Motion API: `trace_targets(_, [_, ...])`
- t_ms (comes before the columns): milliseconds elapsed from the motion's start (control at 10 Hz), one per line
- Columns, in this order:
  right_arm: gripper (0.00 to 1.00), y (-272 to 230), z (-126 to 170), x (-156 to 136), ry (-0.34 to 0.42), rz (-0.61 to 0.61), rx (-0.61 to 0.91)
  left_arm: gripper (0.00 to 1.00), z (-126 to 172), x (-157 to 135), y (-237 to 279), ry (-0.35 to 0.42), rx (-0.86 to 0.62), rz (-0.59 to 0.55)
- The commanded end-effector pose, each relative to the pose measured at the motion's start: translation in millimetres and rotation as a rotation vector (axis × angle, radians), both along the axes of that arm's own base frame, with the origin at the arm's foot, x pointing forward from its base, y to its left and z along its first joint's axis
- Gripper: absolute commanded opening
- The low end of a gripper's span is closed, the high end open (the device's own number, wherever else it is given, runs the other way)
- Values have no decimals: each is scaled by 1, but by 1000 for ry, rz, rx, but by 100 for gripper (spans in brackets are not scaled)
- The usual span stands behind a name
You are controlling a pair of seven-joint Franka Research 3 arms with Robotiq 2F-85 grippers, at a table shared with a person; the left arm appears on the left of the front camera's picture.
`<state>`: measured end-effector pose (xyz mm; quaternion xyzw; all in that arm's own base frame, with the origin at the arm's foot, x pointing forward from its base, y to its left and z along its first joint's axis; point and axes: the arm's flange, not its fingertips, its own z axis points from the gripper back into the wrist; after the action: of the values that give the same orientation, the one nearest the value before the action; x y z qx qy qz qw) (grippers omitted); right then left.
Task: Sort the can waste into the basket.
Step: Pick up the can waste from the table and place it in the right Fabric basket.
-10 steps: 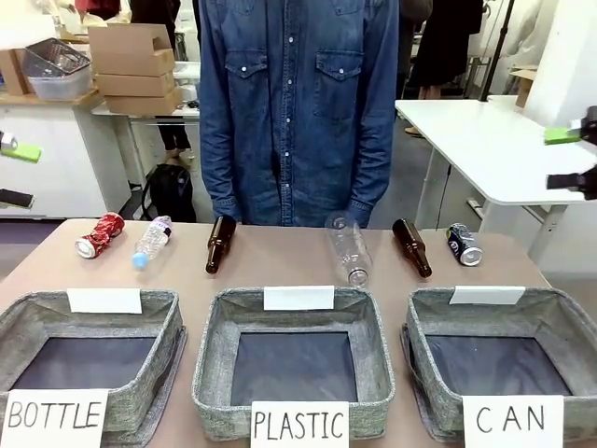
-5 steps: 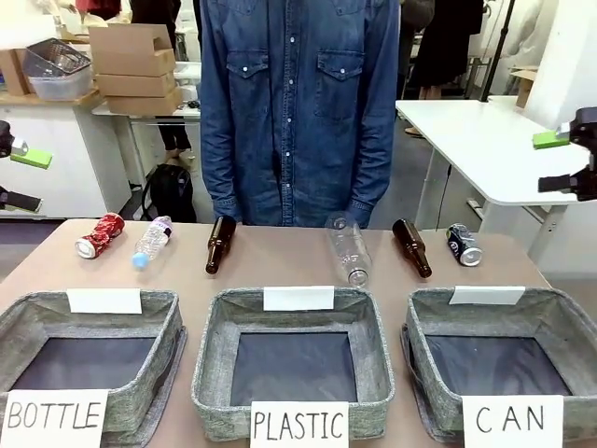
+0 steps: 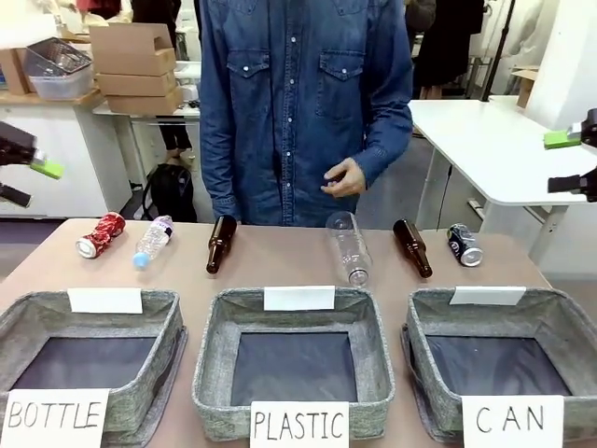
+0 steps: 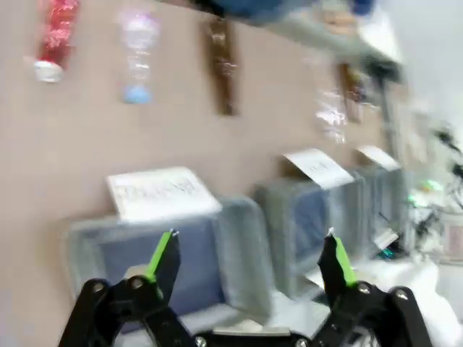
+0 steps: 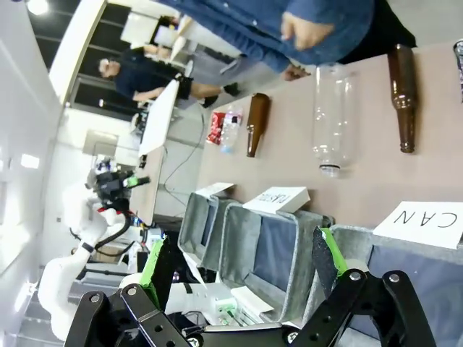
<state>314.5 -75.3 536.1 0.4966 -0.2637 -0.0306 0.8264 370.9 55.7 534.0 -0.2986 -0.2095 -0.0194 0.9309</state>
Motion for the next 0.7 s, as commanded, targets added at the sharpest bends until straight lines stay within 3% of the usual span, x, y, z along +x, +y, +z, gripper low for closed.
trace_targets(0, [100, 1, 0, 4, -32, 12, 6, 100, -21, 77, -1, 202, 679, 503])
trace_targets(100, [100, 1, 0, 4, -32, 12, 6, 100, -29, 95, -3, 226, 746, 491])
trace_targets(200, [100, 1, 0, 4, -32, 12, 6, 100, -28, 101, -1, 204, 777, 502])
trace_targets(300, [100, 1, 0, 4, -32, 12, 6, 100, -21, 108, 8, 170, 658, 601])
trace_targets(400, [100, 1, 0, 4, -32, 12, 6, 100, -35, 100, -2, -49, 398, 237])
trace_targets(600, [100, 1, 0, 4, -32, 12, 6, 100, -35, 100, -2, -49, 398, 237])
